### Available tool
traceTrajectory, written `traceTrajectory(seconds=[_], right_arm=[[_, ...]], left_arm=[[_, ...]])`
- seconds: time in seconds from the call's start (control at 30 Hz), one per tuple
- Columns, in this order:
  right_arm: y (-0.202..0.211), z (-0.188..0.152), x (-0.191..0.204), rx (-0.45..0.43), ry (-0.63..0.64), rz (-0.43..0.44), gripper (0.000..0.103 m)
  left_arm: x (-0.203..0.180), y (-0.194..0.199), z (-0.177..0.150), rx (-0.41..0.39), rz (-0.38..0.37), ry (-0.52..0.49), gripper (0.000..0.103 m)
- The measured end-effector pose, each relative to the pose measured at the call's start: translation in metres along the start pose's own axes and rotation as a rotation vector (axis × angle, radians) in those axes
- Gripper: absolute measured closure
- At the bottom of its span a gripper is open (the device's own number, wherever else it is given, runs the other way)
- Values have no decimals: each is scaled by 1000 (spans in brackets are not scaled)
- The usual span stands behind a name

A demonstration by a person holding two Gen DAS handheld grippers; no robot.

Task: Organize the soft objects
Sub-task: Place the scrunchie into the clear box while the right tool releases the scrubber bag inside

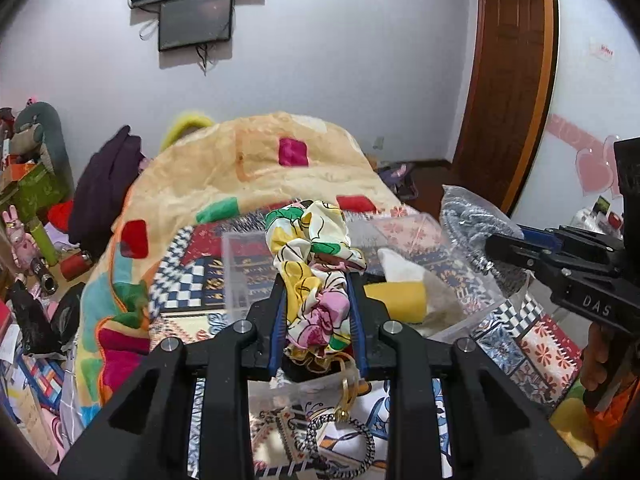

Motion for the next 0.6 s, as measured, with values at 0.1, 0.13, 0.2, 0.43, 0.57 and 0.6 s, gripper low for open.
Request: traceTrajectory(seconds=[0.1, 0.13, 0.2, 0.43, 0.57, 0.6], right_arm=[[-15, -5, -6, 39, -3, -12, 78], [-21, -7, -7, 53, -4, -17, 78], [-32, -12, -10, 82, 6, -33, 78], [-44, -19, -10, 120, 26, -61, 75], [-44, -20, -10, 138, 32, -69, 64], [-45, -20, -10, 140, 31, -66, 56]], left_arm=[[-5, -21, -3, 46, -16, -11, 77], [-6, -27, -5, 59, -26, -11, 77], [-9, -37, -10, 85, -45, -8, 77], [-17, -52, -16, 119, -55, -24, 75], [-19, -43, -13, 100, -39, -32, 56], [-18, -40, -12, 91, -33, -33, 50]])
Point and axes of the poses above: each gripper's, at about its wrist camera, not at the fingertips, and y roughly against the way its jaws point, x to its left, z to its top, the point moved 2 cm from there along -y, roughly the way its jaws point, and after that the axes turned 12 degrees about -y, right-handed, at the moved point
